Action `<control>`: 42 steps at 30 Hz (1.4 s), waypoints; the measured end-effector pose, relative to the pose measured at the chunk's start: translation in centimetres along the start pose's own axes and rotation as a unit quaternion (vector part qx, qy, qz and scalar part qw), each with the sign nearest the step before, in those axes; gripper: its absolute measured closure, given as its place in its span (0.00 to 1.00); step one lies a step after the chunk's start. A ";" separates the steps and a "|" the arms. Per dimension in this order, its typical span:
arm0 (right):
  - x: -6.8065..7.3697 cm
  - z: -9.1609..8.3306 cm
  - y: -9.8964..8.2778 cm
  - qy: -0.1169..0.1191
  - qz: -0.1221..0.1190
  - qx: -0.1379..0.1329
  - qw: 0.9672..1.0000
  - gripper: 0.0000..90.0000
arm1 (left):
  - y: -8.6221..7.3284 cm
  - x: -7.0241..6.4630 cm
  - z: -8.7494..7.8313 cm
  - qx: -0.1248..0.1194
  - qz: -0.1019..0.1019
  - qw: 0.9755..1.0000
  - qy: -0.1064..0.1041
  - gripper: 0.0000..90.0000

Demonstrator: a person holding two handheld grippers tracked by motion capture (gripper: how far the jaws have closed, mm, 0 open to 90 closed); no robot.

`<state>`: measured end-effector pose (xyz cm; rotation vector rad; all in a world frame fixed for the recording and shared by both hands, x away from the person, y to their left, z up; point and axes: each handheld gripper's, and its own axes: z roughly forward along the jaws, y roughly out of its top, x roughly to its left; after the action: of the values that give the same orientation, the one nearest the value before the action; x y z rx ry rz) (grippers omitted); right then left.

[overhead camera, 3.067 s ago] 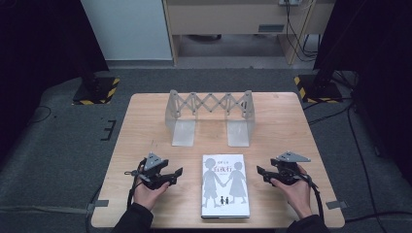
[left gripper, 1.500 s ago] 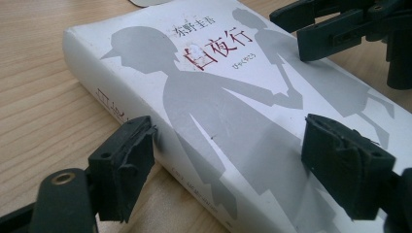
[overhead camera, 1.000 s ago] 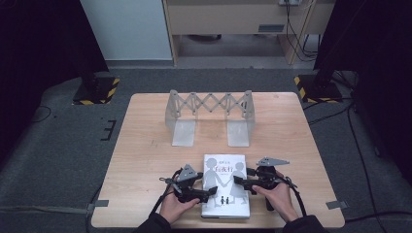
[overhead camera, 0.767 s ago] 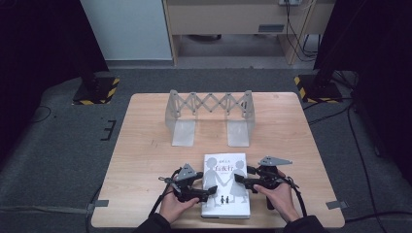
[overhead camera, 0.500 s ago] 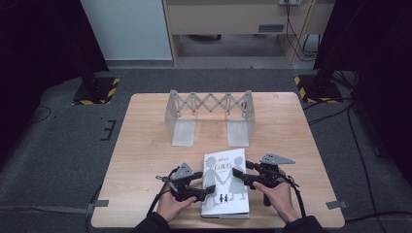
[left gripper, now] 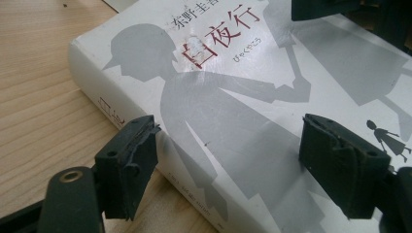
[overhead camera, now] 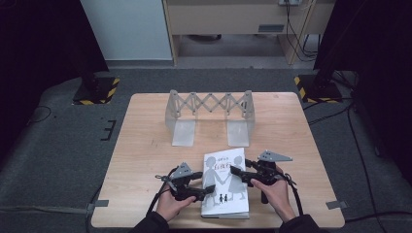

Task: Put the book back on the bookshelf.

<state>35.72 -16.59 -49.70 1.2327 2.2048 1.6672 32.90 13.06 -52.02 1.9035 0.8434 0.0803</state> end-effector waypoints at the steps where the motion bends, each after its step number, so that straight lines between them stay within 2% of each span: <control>1: 0.0 0.0 0.0 0.000 0.000 0.000 1.000 0.41 | 0.0 0.0 0.0 0.000 0.000 1.000 0.000 0.23; 5: 0.2 -0.1 0.3 -0.005 -0.011 -0.005 1.000 0.40 | 0.2 -0.1 -0.1 0.005 0.012 1.000 0.007 0.24; 8: 0.2 -0.2 0.4 -0.005 -0.013 -0.008 1.000 0.40 | 0.3 0.2 -0.5 0.008 0.020 1.000 0.020 0.25; 13: 0.5 -0.4 0.6 -0.007 -0.023 -0.018 1.000 0.39 | 0.2 0.4 -0.5 0.007 0.012 1.000 0.018 0.24; 18: 0.5 -0.4 0.7 -0.007 -0.026 -0.018 0.999 0.39 | 0.3 0.4 -0.6 0.007 0.017 1.000 0.020 0.24; 26: 0.6 -0.5 1.0 -0.001 -0.027 -0.023 0.999 0.37 | 0.5 0.8 -1.1 -0.001 0.010 1.000 0.026 0.24; 35: 1.0 -0.5 1.4 0.002 -0.038 -0.025 0.999 0.36 | 0.4 0.9 -1.1 0.004 0.011 1.000 0.027 0.24; 39: 0.8 -0.3 1.0 -0.007 -0.030 -0.011 0.999 0.35 | 0.3 0.9 -1.0 0.010 0.010 1.000 0.028 0.24; 42: 0.4 -0.1 0.3 -0.026 -0.027 0.013 0.999 0.35 | 0.1 0.8 -0.8 0.017 0.012 0.999 0.028 0.24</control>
<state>35.59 -16.42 -49.23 1.1978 2.2157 1.5731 33.28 14.11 -51.77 1.9506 0.8651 0.1348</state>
